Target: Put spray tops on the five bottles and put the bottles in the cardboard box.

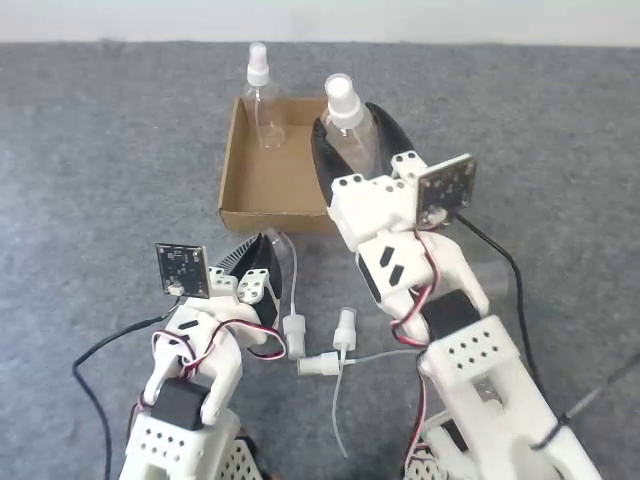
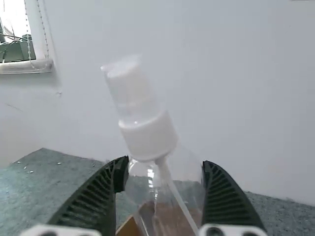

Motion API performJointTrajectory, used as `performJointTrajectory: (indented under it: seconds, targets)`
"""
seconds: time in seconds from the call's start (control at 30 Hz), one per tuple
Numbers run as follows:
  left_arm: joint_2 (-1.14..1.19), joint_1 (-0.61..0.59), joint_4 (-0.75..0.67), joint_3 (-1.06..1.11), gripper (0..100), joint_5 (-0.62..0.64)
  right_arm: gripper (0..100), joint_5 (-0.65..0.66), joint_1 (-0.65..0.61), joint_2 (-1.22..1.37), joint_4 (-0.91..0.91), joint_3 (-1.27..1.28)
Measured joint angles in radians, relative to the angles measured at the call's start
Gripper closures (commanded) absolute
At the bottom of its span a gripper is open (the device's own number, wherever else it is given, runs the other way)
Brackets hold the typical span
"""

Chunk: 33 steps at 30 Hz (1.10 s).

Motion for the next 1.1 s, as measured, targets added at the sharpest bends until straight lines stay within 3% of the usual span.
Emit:
performJointTrajectory:
  seconds: [0.4,1.1]
  targets:
    - [0.000,0.000,0.000,0.000,99,0.000,89.7,0.000,0.000,0.190,-0.193,0.000]
    - [0.000,0.000,0.000,0.000,99,0.000,89.7,0.000,0.008,0.477,-0.209,-0.218]
